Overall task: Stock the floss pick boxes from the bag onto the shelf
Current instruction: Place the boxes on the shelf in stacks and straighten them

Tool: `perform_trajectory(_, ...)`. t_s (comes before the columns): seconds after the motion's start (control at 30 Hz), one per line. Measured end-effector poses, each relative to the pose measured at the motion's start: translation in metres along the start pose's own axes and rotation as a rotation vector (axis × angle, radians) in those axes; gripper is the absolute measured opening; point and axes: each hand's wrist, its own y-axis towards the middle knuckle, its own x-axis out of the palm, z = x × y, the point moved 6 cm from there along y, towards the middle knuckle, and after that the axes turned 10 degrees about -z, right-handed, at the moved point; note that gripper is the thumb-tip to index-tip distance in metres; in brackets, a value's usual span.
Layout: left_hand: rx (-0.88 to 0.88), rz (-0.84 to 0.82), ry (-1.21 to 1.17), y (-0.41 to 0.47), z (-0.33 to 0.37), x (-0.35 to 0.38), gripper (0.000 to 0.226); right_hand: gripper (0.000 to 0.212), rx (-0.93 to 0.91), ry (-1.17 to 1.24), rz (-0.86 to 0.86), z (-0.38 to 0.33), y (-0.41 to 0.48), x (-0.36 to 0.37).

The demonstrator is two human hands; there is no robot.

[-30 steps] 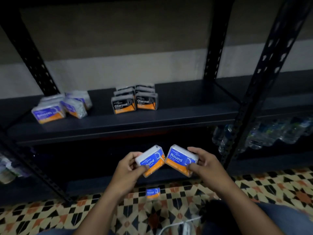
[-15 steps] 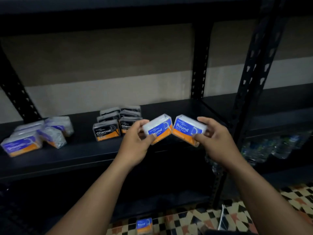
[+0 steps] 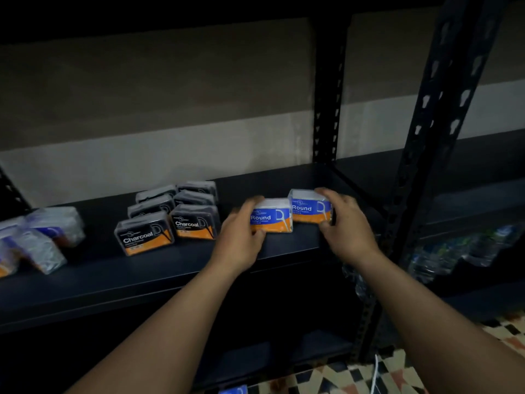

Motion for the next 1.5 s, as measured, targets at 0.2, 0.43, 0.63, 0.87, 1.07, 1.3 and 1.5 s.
perform_trajectory(0.2,-0.04,0.021,0.109,0.034,-0.005,0.009,0.065,0.07,0.029,-0.108,-0.05,0.004,0.047,0.002)
perform_trajectory(0.43,-0.121,-0.016,0.134,0.072,-0.019,0.017,0.065,0.061,0.071,-0.177,-0.1,0.011,0.076,0.01)
perform_trajectory(0.63,-0.179,-0.014,0.153,0.087,-0.026,0.022,0.067,0.073,0.133,-0.308,-0.163,0.007,0.082,0.012)
perform_trajectory(0.87,-0.218,-0.013,0.106,0.079,-0.019,0.018,0.091,0.101,0.23,-0.159,-0.051,0.008,0.078,0.008)
perform_trajectory(1.07,-0.281,-0.014,0.054,0.066,-0.014,0.014,0.089,0.086,0.207,-0.118,0.093,0.003,0.06,-0.003)
perform_trajectory(1.3,-0.281,-0.054,0.217,0.025,-0.003,0.009,0.047,0.026,0.173,-0.245,0.165,-0.007,0.004,-0.003)
perform_trajectory(1.5,-0.089,-0.049,0.434,-0.023,0.016,0.01,0.049,0.043,0.006,-0.393,0.185,-0.012,-0.065,0.029)
